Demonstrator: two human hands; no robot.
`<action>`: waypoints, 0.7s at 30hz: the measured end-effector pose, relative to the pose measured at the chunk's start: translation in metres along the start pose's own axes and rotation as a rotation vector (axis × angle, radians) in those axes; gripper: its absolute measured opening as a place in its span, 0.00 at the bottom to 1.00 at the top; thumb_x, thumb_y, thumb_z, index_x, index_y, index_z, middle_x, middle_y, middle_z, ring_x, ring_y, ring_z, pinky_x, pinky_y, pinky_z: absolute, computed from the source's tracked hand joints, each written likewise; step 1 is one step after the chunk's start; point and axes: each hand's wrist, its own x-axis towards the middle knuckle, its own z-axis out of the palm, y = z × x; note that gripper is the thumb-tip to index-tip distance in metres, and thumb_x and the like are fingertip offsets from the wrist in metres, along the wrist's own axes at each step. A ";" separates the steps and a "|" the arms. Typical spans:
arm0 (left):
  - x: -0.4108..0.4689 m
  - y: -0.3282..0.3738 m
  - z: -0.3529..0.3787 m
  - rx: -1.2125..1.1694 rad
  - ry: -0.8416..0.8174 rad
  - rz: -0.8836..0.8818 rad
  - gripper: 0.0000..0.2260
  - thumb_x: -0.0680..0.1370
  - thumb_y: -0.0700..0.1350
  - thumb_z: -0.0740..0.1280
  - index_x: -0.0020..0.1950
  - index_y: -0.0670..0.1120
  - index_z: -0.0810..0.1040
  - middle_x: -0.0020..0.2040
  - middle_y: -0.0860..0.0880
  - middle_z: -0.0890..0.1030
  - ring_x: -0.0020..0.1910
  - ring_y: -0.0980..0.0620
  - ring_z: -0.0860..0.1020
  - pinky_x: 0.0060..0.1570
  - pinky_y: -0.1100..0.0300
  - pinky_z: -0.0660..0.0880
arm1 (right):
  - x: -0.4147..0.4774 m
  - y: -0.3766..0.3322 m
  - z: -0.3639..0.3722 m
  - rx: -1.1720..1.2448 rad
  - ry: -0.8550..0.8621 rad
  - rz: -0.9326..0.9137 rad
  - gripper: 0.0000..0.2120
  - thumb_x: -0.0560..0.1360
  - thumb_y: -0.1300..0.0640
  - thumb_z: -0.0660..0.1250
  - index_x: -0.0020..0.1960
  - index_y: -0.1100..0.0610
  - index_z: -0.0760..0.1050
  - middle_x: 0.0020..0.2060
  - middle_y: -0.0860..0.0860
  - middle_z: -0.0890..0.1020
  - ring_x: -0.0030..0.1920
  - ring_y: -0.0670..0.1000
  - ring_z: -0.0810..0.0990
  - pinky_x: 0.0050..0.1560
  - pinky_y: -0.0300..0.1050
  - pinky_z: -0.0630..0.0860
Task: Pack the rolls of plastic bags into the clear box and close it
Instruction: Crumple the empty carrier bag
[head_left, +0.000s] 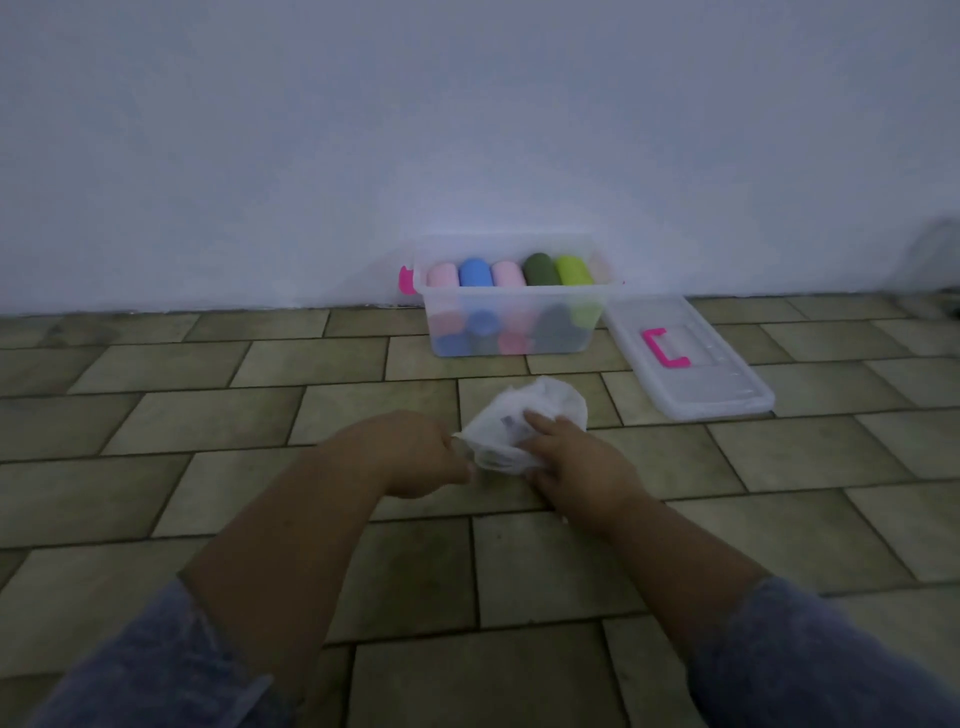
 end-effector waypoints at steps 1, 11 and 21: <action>0.004 0.007 0.009 0.031 -0.014 -0.006 0.19 0.75 0.59 0.64 0.60 0.50 0.76 0.56 0.48 0.77 0.47 0.53 0.73 0.39 0.59 0.68 | -0.006 0.006 -0.006 0.030 0.043 0.045 0.23 0.77 0.52 0.62 0.71 0.44 0.65 0.75 0.45 0.61 0.73 0.52 0.62 0.69 0.51 0.64; 0.037 0.078 0.122 0.174 0.091 0.195 0.54 0.55 0.83 0.47 0.75 0.59 0.39 0.77 0.48 0.37 0.75 0.39 0.37 0.65 0.31 0.42 | -0.126 0.053 -0.004 -0.048 0.180 0.486 0.29 0.72 0.42 0.66 0.71 0.45 0.65 0.77 0.50 0.53 0.75 0.55 0.54 0.69 0.56 0.63; 0.042 0.079 0.132 0.223 0.194 0.194 0.54 0.52 0.84 0.39 0.75 0.61 0.42 0.78 0.49 0.41 0.75 0.39 0.42 0.64 0.28 0.44 | -0.124 0.058 0.014 0.068 0.327 0.574 0.18 0.78 0.51 0.61 0.67 0.44 0.71 0.76 0.49 0.58 0.76 0.54 0.54 0.72 0.55 0.58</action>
